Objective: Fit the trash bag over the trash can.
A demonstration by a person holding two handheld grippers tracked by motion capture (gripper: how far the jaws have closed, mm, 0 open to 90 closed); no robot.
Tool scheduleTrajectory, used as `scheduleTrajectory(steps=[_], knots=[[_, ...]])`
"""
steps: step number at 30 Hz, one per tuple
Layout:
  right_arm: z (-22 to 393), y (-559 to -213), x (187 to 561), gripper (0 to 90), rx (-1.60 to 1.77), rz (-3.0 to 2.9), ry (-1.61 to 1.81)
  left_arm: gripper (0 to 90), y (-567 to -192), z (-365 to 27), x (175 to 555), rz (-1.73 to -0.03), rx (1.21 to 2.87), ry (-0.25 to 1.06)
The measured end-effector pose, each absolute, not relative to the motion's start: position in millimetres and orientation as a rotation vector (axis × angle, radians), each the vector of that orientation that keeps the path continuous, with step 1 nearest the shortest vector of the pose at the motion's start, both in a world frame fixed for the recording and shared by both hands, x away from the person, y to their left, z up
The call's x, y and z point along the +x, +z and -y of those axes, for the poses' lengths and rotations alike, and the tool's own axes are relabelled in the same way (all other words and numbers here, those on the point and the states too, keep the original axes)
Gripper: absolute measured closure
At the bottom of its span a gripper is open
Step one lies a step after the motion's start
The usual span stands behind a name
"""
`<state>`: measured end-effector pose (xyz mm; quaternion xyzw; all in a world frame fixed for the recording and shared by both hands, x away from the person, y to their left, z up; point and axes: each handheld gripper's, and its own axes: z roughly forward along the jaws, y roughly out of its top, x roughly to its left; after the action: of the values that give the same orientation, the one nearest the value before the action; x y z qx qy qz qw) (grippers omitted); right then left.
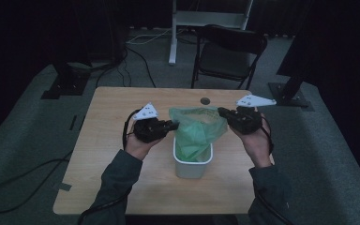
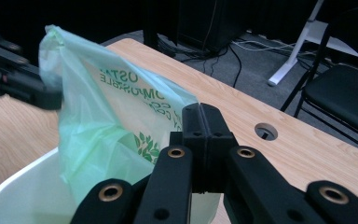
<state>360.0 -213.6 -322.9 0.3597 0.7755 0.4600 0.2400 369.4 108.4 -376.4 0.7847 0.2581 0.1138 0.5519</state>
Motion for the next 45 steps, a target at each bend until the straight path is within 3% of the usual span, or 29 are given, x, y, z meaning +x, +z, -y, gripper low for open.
scheduleTrajectory(steps=[15, 18, 20, 22, 27, 37, 45], knots=[[225, -316, 361, 90.0, 1.022, -2.063, 1.256, 90.0, -372, -117, 357, -0.706, 2.008, 0.688], [225, -315, 361, 90.0, 1.02, -2.061, 1.252, 90.0, -372, -115, 356, -0.708, 2.014, 0.711], [224, -315, 361, 90.0, 1.025, -2.059, 1.256, 90.0, -371, -118, 357, -0.685, 1.979, 0.612], [224, -316, 361, 90.0, 1.018, -2.065, 1.262, 77.1, -371, -120, 357, -0.606, 1.94, 0.496], [222, -317, 360, 90.0, 1.001, -2.075, 1.273, 67.0, -368, -115, 354, -0.519, 1.939, 0.413], [223, -317, 359, 90.0, 0.988, -2.089, 1.317, 61.1, -365, -125, 364, -0.46, 1.834, 0.076], [224, -315, 359, 90.0, 0.98, -2.091, 1.322, 63.2, -370, -126, 368, -0.433, 1.819, -0.032]])
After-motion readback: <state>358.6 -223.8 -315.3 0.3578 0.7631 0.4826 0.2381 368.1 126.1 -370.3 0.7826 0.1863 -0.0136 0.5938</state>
